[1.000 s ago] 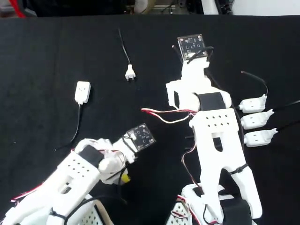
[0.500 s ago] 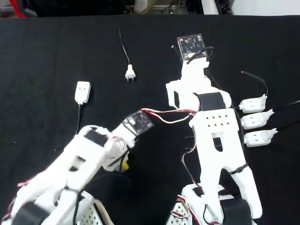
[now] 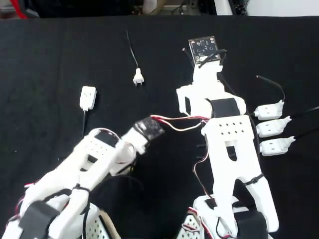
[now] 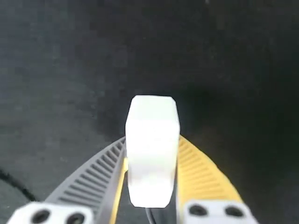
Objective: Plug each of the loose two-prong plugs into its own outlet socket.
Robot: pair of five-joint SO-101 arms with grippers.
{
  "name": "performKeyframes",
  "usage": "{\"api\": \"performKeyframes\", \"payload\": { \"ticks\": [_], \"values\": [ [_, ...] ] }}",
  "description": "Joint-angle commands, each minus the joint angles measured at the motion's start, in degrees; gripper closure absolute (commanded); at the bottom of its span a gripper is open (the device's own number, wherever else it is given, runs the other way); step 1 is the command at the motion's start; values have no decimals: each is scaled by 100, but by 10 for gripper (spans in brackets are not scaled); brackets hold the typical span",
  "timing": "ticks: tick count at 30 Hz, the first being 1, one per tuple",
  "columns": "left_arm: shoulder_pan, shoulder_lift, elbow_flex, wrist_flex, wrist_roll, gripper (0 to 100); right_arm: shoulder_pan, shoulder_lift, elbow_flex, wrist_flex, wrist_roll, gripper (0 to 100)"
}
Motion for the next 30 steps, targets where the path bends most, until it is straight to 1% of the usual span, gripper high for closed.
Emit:
{"api": "performKeyframes", "payload": {
  "ticks": [1,3,5,11,17,21,23,27,30],
  "values": [
    [-145,-677,110,-114,220,798,53,-4,-215,-88,44,987],
    [-145,-1055,321,-114,202,727,53,-4,-215,-88,44,987],
    [-101,-1389,549,-114,185,679,53,-4,-215,-88,53,987],
    [321,-2119,1130,-62,-185,712,53,-4,-215,-88,53,987],
    [-154,-2646,1156,-202,-220,715,53,-4,-215,-88,53,987],
    [-400,-2708,1499,-932,-308,712,-9,-4,-207,-88,53,987],
    [-224,-2760,1613,-686,-440,715,-44,-4,-198,-88,53,987],
    [338,-2778,1437,105,-308,716,-53,-4,-198,-88,53,987],
    [690,-2778,1358,132,-88,716,-53,-4,-207,-88,53,987]
  ]
}}
